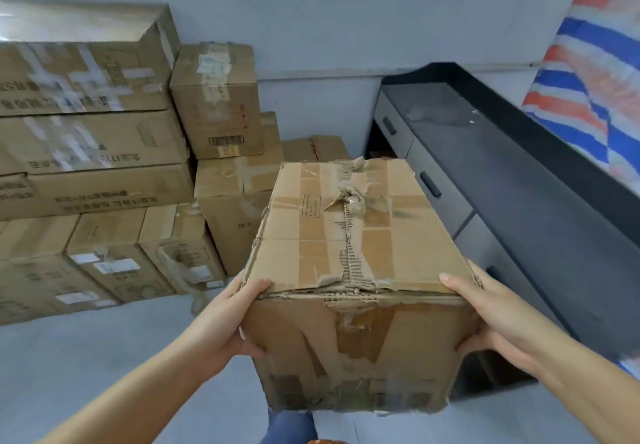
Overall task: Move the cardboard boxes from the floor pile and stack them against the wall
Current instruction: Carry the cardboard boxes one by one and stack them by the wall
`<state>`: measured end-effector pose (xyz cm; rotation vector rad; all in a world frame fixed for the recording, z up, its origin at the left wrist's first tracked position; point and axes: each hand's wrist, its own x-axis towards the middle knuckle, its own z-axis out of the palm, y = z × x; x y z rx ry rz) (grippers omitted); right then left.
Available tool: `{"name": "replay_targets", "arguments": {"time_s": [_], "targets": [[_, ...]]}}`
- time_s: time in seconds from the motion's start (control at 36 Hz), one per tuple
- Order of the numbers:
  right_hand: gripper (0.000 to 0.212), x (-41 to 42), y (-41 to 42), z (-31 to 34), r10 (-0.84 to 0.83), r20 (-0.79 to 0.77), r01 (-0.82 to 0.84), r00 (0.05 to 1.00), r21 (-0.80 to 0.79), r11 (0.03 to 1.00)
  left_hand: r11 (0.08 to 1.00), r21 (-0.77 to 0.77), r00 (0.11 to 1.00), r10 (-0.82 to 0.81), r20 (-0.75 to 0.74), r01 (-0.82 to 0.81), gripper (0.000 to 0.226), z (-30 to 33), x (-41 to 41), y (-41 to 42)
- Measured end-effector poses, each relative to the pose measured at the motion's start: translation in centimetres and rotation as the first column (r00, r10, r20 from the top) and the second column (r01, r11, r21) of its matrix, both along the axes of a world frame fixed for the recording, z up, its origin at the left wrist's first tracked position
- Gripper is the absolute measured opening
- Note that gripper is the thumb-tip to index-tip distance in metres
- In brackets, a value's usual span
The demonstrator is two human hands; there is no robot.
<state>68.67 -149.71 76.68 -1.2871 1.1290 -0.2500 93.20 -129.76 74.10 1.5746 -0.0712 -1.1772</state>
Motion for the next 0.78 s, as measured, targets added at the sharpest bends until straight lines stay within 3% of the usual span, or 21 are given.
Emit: {"name": "replay_targets", "arguments": {"time_s": [0.22,0.39,0.78], "targets": [[0.033,11.4,-10.7,0.3,-0.126,0.054,0.125,0.991,0.021,0.992,0.996,-0.036,0.997,-0.082,0.001,0.082,0.031,0.7,12.7,-12.8],[0.034,18.7,-19.0,1.6,-0.129,0.068,0.132,0.989,-0.039,0.990,0.993,-0.081,0.996,-0.085,-0.018,0.083,0.023,1.8,19.9,-21.3],[0.034,34.2,-43.1,0.1,0.112,0.021,-0.110,0.994,-0.077,0.991,0.987,-0.135,0.996,0.084,-0.016,-0.085,0.031,-1.2,30.6,-40.9]]}}
